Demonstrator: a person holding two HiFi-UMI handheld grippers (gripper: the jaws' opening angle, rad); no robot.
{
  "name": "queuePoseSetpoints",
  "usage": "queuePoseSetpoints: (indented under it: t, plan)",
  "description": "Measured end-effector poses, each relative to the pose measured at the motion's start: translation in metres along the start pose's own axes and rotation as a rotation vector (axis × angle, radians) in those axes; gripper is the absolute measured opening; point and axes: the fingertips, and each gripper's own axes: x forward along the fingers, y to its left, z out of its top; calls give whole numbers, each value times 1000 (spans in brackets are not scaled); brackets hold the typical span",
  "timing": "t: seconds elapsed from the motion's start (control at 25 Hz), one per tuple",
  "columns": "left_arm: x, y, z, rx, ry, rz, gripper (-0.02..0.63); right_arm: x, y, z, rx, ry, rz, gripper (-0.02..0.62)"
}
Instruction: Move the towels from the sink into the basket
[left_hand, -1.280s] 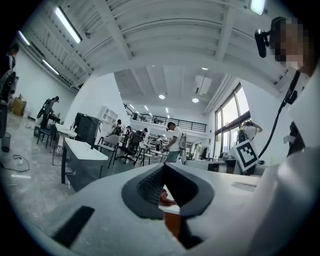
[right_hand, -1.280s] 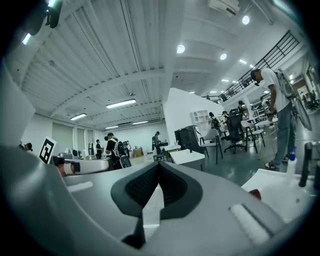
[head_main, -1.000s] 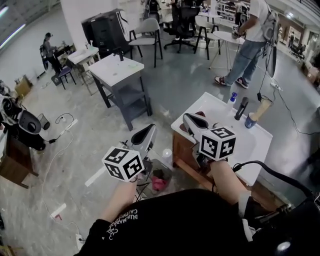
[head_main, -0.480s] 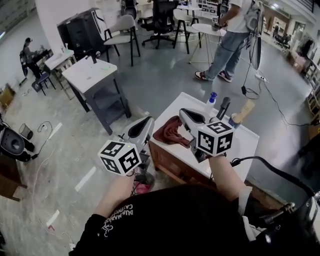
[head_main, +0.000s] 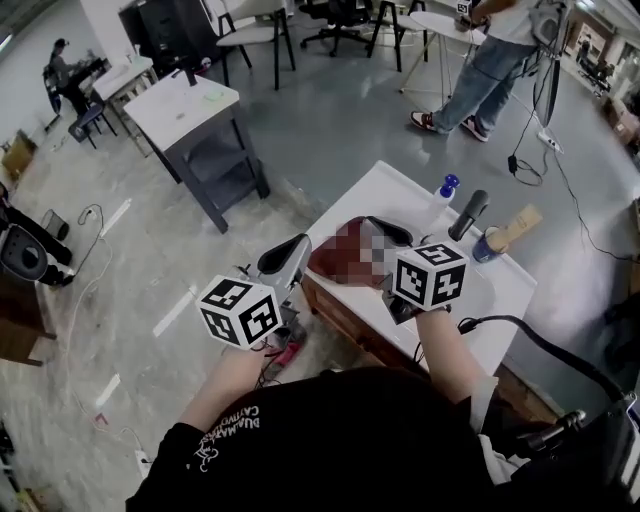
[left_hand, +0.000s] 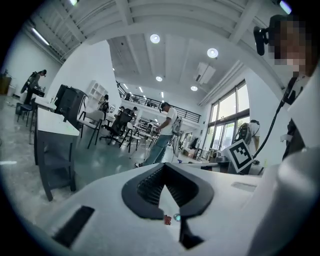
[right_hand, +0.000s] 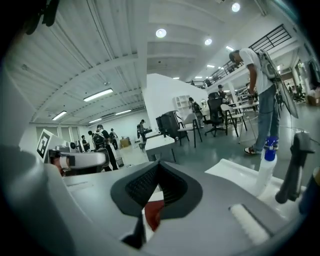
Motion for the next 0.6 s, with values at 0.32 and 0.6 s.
queuePoseSetpoints:
  t: [0.32,0.6]
  plan:
    - [31,35,-49,-88,110,60,3,44,-45,-66,25,172,-31,9]
    - [56,63,-82,-122,186,89,3,80,-71,-109,79,286,-3,92]
